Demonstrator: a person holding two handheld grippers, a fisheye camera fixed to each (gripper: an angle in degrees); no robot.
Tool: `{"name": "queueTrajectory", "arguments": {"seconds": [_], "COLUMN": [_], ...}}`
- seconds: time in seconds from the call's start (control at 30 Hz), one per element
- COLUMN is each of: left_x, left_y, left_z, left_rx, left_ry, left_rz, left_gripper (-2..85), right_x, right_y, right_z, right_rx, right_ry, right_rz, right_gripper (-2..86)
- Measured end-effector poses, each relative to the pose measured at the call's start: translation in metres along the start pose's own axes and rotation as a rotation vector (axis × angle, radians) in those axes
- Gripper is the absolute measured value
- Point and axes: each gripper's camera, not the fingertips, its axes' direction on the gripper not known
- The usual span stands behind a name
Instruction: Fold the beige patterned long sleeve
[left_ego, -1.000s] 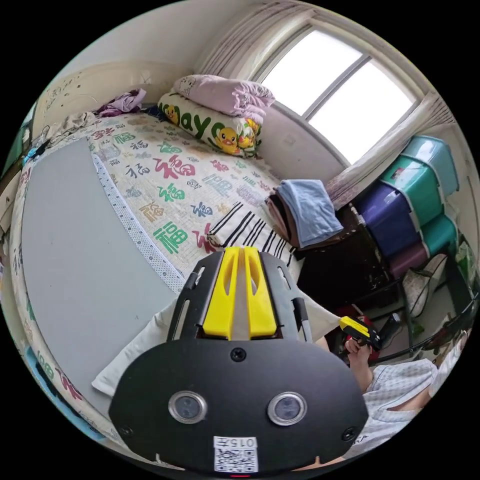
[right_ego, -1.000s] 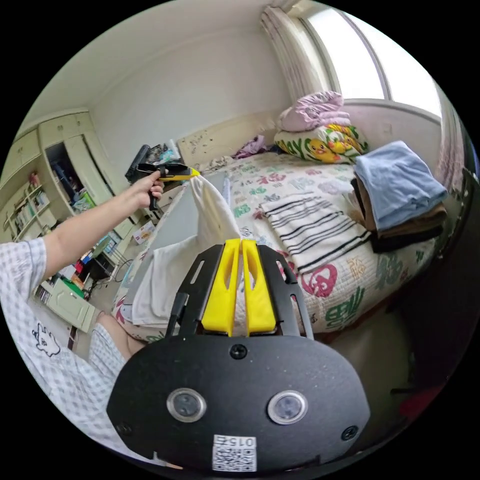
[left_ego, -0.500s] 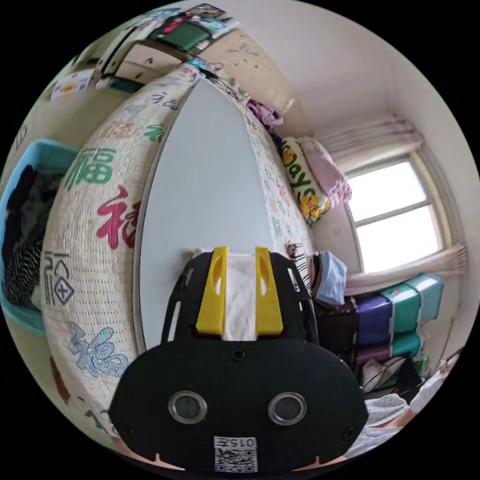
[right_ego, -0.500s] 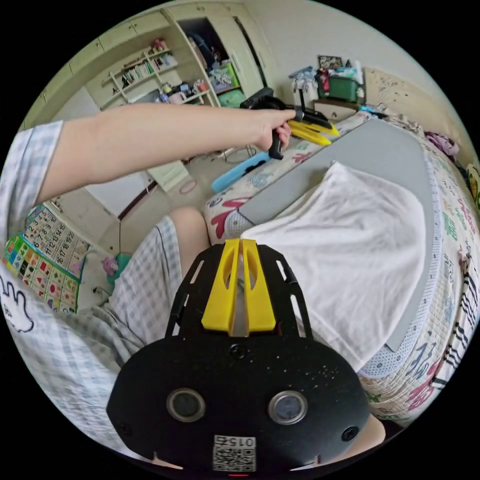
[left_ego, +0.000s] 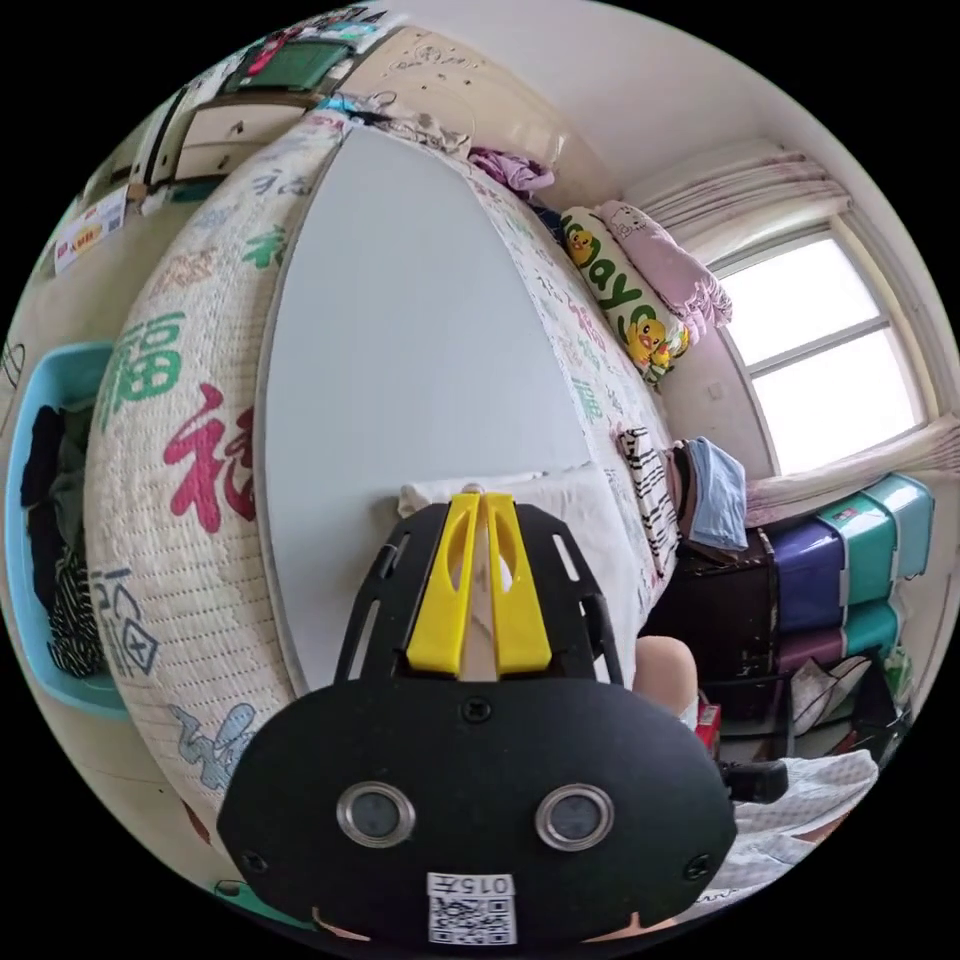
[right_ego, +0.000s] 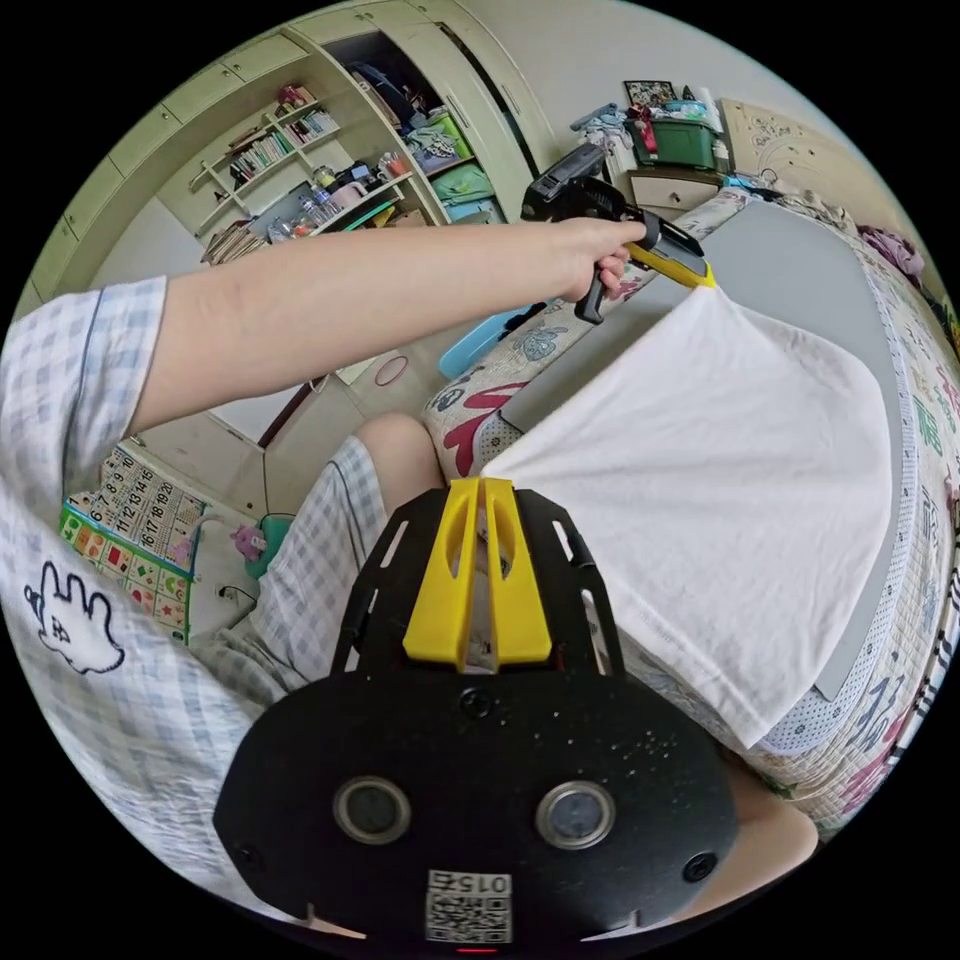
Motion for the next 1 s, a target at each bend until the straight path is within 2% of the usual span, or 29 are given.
{"name": "queueTrajectory", "arguments": {"seconds": [0.3, 0.5, 0.63, 0.7, 0.87, 1.0], "left_x": [-0.015, -0.025, -0.025, -0.036, -0.046, -0.033], "left_y": [0.011, 0.03, 0.039, 0.046, 0.097, 0.182], "left_z": [0.0, -0.004, -0.01, -0.021, -0.067, -0.1], "left_rx": [-0.064, -0.01, -0.013, 0.0, 0.144, 0.178], "left_ry": [-0.199, -0.189, -0.218, -0.112, 0.106, 0.223], "left_rz": [0.036, 0.017, 0.003, -0.081, -0.109, -0.054], "left_gripper": [-0.5, -0.1, 0.7, 2.2, 5.6, 6.9], "right_x": [0.03, 0.052, 0.06, 0.054, 0.014, 0.024], "right_y": [-0.042, -0.056, -0.059, -0.055, -0.012, 0.03], "right_z": [0.05, 0.077, 0.081, 0.076, 0.032, -0.015], "right_rx": [-0.154, -0.225, -0.23, -0.228, -0.133, -0.005], "right_ry": [-0.016, -0.019, -0.055, -0.086, -0.195, -0.116], "right_rz": [0.049, 0.086, 0.116, 0.107, -0.026, -0.004], "right_gripper": [0.1, 1.0, 4.8, 6.4, 6.8, 6.8]}}
